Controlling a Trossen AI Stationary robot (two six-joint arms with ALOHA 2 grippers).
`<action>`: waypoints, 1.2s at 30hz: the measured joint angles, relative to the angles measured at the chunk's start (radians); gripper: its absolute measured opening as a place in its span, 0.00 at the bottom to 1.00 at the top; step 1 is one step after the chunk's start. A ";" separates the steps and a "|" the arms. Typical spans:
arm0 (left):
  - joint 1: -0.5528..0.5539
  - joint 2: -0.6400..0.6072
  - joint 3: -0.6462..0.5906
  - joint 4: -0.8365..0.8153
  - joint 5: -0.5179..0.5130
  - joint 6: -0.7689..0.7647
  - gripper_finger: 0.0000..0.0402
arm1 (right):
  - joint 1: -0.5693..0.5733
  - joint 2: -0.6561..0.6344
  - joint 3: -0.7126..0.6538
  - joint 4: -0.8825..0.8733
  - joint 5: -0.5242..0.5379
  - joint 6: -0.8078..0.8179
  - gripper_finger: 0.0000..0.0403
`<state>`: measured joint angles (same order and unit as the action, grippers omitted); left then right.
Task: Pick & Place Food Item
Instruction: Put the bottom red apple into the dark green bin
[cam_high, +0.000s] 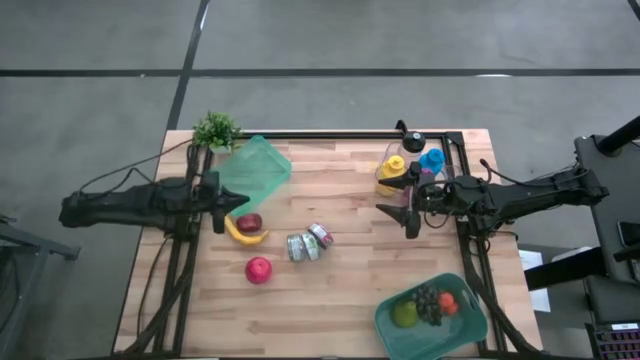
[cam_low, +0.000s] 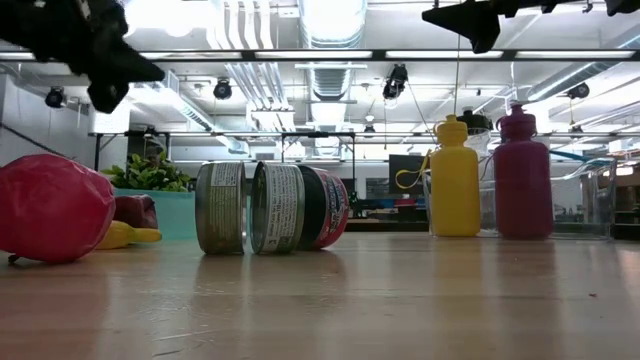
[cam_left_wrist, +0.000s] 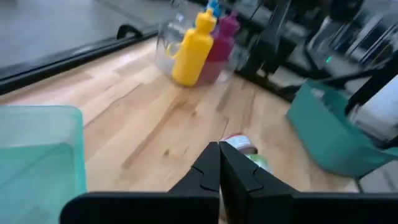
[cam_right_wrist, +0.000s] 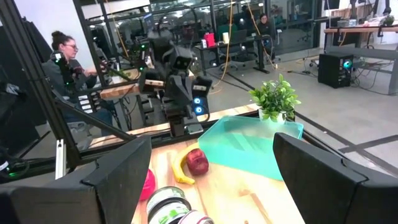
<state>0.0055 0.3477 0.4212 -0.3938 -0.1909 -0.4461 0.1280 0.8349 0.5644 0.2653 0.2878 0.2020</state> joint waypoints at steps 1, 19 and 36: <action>0.000 0.047 0.035 -0.021 0.000 0.000 0.00 | 0.000 0.000 0.000 0.000 0.000 0.000 0.83; 0.000 0.622 0.463 -0.461 0.198 -0.001 0.00 | 0.000 0.000 0.000 0.000 0.000 0.000 0.83; -0.010 0.633 0.473 -0.549 0.359 -0.234 0.09 | 0.000 0.000 0.000 0.000 0.000 0.000 0.83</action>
<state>-0.0042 0.9806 0.8940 -0.9428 0.1682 -0.6803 0.1283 0.8345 0.5644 0.2653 0.2882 0.2020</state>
